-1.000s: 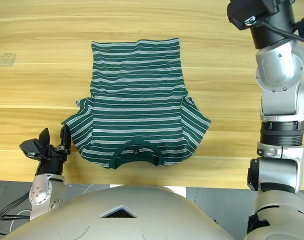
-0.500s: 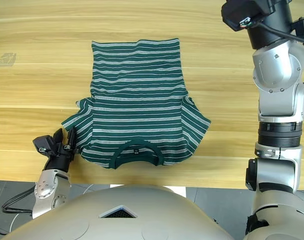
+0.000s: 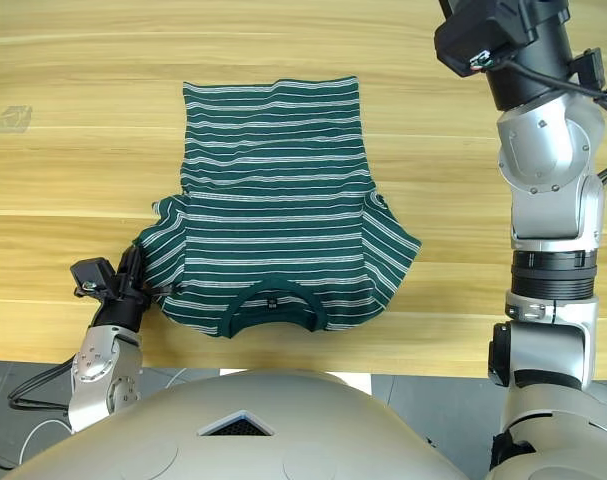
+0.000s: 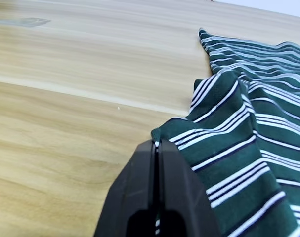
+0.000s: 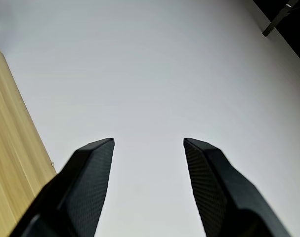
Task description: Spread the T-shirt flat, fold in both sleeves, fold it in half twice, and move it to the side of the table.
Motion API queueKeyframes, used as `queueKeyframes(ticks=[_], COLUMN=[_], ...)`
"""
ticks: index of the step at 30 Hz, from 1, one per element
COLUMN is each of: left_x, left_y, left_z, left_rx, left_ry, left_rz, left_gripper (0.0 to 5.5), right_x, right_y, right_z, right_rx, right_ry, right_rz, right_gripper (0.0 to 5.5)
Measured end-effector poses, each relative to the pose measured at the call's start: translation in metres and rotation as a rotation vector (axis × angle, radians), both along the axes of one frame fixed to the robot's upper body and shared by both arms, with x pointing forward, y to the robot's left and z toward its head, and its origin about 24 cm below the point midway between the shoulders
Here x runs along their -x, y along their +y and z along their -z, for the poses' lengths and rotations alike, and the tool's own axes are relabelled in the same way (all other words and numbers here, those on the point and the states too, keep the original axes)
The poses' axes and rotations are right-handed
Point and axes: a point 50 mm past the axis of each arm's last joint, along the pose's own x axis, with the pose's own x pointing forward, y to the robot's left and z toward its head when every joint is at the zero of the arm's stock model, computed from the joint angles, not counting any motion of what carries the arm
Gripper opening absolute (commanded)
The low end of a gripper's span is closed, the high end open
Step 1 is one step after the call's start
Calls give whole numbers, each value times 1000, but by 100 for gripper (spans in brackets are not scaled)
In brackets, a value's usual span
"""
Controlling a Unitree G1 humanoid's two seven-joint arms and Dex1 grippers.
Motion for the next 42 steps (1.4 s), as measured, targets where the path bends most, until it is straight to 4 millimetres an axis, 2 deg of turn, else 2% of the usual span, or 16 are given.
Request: queueKeyframes(ticks=[4, 11, 18, 28, 33, 38, 42], left_x=[2, 1, 9, 23, 18, 17, 16], left_y=[0, -29, -58, -79, -73, -73, -82], left_z=[-5, -21, -12, 5, 8, 8, -6], left_rx=[-38, -155, -214, -346, -378, -380, -315], left_ry=[-50, -217, -196, -146, -143, -154, -245], left_rz=[-14, 183, 448, 731, 682, 676, 703], left_gripper=[3, 3, 3, 3, 85, 156, 218], right_x=[0, -1, -2, -4, -4, 0, 5], right_y=[4, 5, 5, 5, 5, 3, 0], right_z=[3, 5, 8, 13, 15, 27, 41], right_rx=[-1, 2, 3, -7, -7, 2, -17], right_ry=[5, 16, 27, 48, 52, 105, 183], right_rz=[-8, -13, -15, -14, -14, -16, -28], right_gripper=[260, 260, 260, 260, 260, 260, 260])
